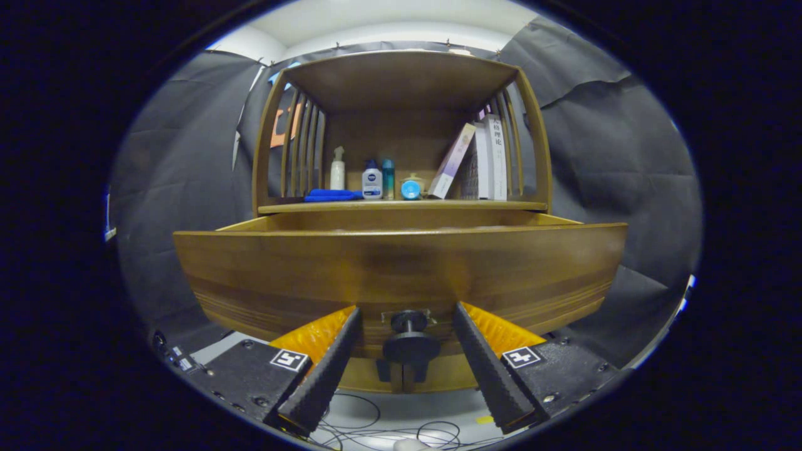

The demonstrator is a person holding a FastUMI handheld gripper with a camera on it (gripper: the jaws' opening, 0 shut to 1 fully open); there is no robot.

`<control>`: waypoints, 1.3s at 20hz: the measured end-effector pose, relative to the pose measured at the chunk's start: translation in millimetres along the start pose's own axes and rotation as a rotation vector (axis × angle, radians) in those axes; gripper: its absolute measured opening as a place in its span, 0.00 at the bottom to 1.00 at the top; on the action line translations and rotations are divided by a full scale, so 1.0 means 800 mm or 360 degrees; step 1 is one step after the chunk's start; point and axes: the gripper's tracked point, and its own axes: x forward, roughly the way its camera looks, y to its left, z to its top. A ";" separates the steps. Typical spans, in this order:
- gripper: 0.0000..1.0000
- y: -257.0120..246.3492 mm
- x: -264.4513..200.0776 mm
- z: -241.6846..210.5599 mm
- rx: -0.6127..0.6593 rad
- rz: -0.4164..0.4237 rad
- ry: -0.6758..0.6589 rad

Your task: Pull open the drawer, take out the items inside it, and place them on the countertop above the cabinet.

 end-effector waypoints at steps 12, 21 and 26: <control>0.98 0.006 0.084 0.027 0.0045 -0.0030 0.0095; 0.98 0.008 0.133 0.037 0.0062 -0.0031 0.0137; 0.99 0.008 0.155 0.040 0.0075 -0.0024 0.0154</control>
